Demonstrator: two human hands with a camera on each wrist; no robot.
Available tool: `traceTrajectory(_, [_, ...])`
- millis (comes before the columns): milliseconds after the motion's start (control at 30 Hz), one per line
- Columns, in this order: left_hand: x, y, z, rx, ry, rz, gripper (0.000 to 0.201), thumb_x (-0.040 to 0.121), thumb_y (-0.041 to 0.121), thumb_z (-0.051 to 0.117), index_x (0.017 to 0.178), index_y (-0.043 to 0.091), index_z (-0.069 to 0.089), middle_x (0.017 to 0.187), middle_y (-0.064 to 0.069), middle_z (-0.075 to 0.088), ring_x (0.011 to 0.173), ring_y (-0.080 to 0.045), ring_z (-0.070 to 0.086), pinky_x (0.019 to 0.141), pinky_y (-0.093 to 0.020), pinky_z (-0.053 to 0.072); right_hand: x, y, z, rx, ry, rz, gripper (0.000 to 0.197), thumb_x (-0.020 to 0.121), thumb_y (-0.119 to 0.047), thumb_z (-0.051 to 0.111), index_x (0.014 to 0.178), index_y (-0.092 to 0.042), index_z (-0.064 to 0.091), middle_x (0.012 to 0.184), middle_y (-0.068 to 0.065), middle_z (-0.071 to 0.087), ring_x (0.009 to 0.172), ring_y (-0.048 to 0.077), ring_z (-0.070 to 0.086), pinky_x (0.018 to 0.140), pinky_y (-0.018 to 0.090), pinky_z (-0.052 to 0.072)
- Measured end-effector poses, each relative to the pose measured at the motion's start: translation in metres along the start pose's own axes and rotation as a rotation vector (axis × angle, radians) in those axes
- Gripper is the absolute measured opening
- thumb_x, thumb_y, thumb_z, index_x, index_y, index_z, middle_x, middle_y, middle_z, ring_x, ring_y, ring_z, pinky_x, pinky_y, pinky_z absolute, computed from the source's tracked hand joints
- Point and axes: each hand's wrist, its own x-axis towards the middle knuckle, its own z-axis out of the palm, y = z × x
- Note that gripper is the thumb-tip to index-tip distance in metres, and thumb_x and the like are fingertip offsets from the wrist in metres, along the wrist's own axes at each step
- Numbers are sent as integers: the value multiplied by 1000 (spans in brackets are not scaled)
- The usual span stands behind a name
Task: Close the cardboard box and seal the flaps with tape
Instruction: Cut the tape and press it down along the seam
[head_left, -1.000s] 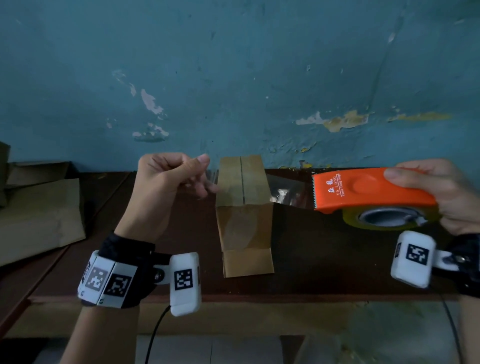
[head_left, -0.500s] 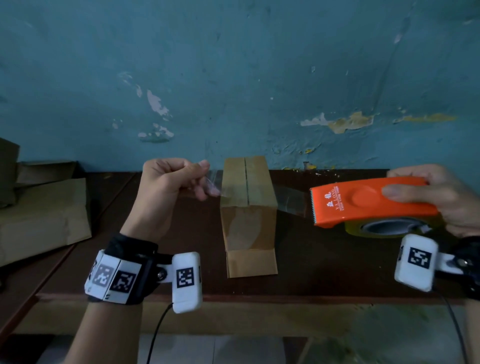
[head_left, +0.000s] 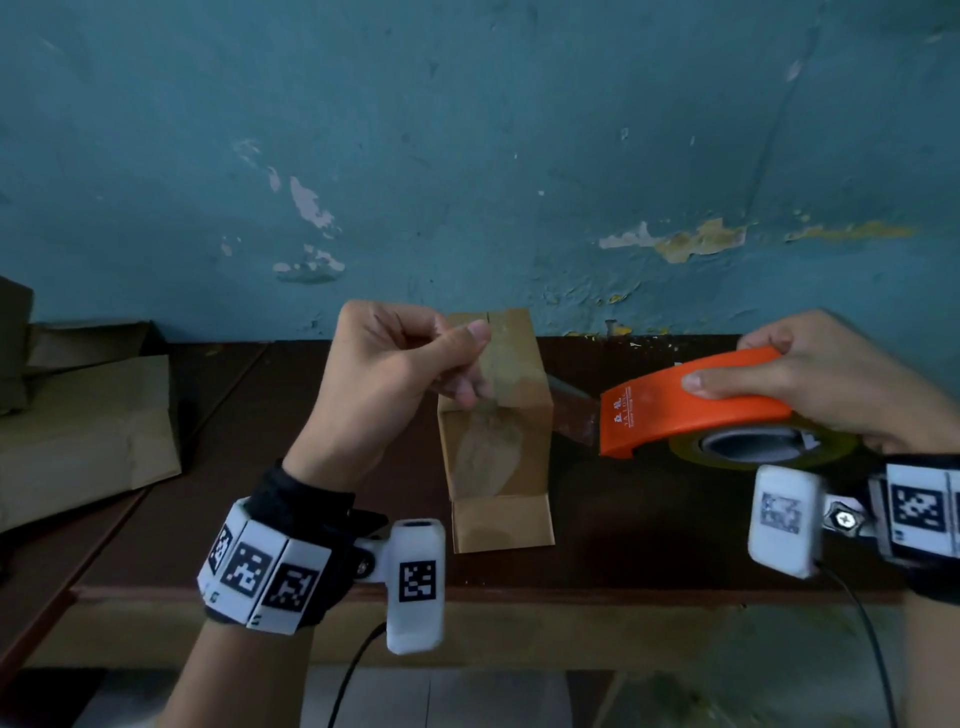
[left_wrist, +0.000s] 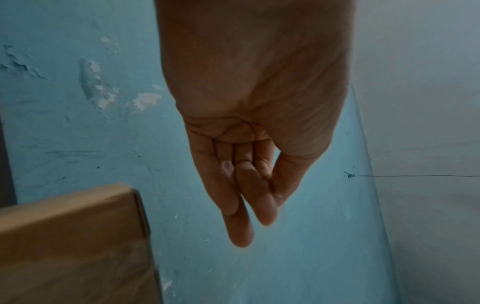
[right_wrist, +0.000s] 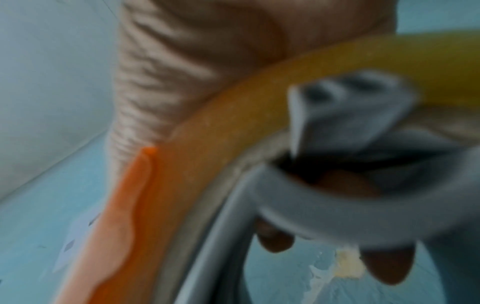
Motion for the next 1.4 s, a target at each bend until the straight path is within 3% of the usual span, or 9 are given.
traceTrajectory(200, [-4, 2, 12, 32, -109, 42, 37, 96, 8, 70, 65, -12, 64, 56, -17, 67, 60, -49, 67, 59, -39, 59, 1, -4, 3, -45, 55, 120, 73, 51, -63, 85, 73, 6, 71, 61, 21, 67, 58, 42, 64, 66, 44, 51])
traceTrajectory(267, [-4, 2, 15, 41, -131, 42, 37, 96, 9, 69, 67, -12, 65, 57, -18, 67, 61, -48, 68, 61, -47, 58, 3, -4, 6, -28, 73, 166, 81, 54, -62, 85, 78, 13, 66, 58, 18, 58, 53, 31, 56, 64, 37, 43])
traceTrajectory(367, [-3, 1, 17, 55, -135, 38, 37, 96, 9, 69, 67, -12, 65, 57, -16, 67, 62, -48, 69, 59, -39, 56, 4, -5, 8, -15, 81, 220, 79, 56, -60, 85, 77, 13, 64, 57, 20, 60, 52, 26, 58, 66, 38, 46])
traceTrajectory(500, [-4, -1, 21, 55, -149, 44, 37, 96, 11, 70, 67, -11, 66, 58, -16, 68, 61, -44, 70, 59, -36, 56, 4, -9, 11, -14, 132, 262, 61, 60, -57, 86, 74, 1, 74, 69, 19, 73, 66, 36, 72, 82, 51, 57])
traceTrajectory(800, [-5, -6, 26, 78, -169, 40, 35, 97, 12, 70, 69, -10, 68, 59, -17, 69, 61, -33, 73, 60, -31, 57, 8, -11, 16, 17, 197, 362, 67, 50, -64, 86, 75, -3, 73, 74, 18, 74, 68, 36, 73, 83, 55, 59])
traceTrajectory(1067, [-6, -9, 30, 83, -157, 50, 32, 96, 12, 71, 72, -9, 69, 61, -16, 71, 60, -31, 73, 59, -32, 56, 17, -4, 24, 4, 323, 392, 69, 56, -62, 85, 77, 1, 66, 81, 24, 69, 70, 38, 69, 74, 51, 56])
traceTrajectory(1133, [-6, -4, 28, 33, -139, 85, 32, 96, 10, 70, 71, -10, 66, 60, -15, 70, 57, -30, 71, 56, -33, 55, 21, 1, 25, -87, 385, 406, 66, 63, -62, 83, 73, 0, 61, 73, 20, 63, 66, 33, 61, 64, 44, 50])
traceTrajectory(1267, [-3, 6, 15, 18, -119, 100, 31, 95, 6, 70, 70, -13, 64, 62, -20, 70, 52, -20, 68, 53, -23, 52, 25, 24, 21, -124, 509, 491, 70, 67, -67, 80, 77, 0, 63, 80, 20, 64, 74, 35, 63, 64, 38, 50])
traceTrajectory(1400, [-2, 5, 12, -13, -128, 40, 32, 96, 6, 68, 65, -3, 63, 57, -15, 67, 57, -29, 72, 55, -23, 52, 28, 35, 21, -128, 499, 464, 65, 77, -58, 79, 69, 4, 61, 68, 19, 57, 61, 30, 55, 54, 32, 34])
